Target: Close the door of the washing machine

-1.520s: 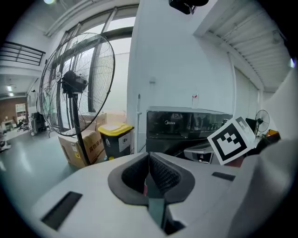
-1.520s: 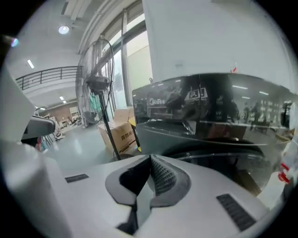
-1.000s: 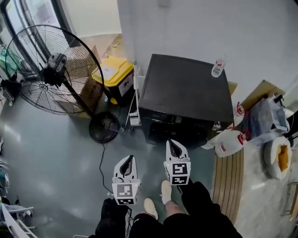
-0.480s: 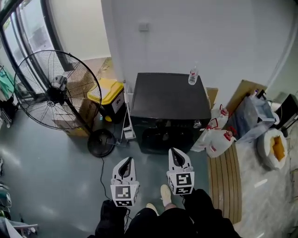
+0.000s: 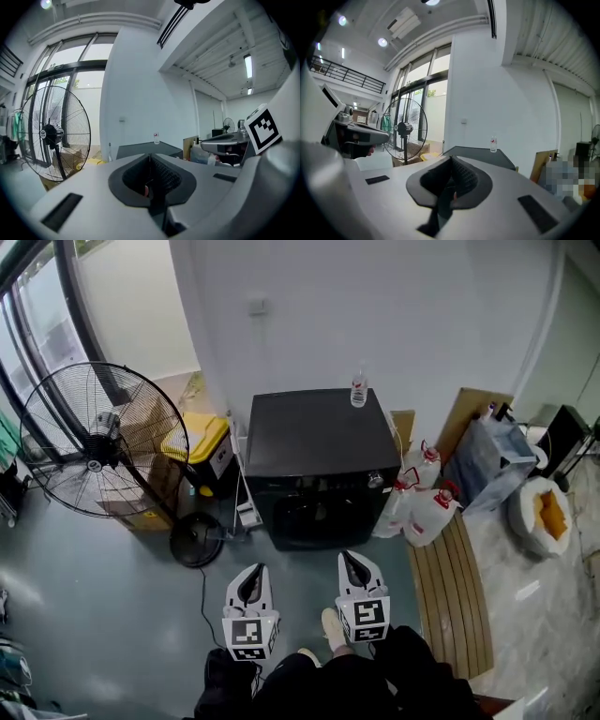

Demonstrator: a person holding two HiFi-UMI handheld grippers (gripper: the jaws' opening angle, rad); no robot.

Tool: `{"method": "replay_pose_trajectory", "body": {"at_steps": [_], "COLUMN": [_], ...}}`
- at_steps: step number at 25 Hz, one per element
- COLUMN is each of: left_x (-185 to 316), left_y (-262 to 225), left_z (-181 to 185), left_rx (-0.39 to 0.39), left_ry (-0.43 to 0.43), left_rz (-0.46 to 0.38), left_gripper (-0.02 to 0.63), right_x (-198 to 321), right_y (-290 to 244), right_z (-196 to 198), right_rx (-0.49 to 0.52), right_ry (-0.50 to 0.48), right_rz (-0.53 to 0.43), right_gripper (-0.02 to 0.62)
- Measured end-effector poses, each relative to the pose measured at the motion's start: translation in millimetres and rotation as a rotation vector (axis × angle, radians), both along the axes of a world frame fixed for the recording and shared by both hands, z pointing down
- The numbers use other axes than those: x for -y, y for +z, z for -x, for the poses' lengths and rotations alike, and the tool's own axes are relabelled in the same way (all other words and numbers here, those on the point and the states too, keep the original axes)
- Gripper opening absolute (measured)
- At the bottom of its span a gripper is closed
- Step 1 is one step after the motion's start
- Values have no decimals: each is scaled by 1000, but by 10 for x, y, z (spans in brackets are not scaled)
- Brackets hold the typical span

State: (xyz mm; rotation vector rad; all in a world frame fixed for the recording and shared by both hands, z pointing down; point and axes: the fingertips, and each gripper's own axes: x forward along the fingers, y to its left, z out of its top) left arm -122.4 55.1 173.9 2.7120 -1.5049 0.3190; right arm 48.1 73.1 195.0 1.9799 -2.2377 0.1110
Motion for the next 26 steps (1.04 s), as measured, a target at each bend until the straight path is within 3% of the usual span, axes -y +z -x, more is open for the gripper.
{"method": "replay_pose_trajectory", "body": {"at_steps": [26], "left_x": [-188], "left_y": [-23], "left_z": [-228], "left_rx": [18], "left_ry": [40], "left_rz": [-12], "left_gripper": [26], "right_x": [-209], "right_y": [-88], "right_z": [-192], "right_rx": [-7], "right_ry": [27], "right_rz": [-32], "right_gripper": [15]}}
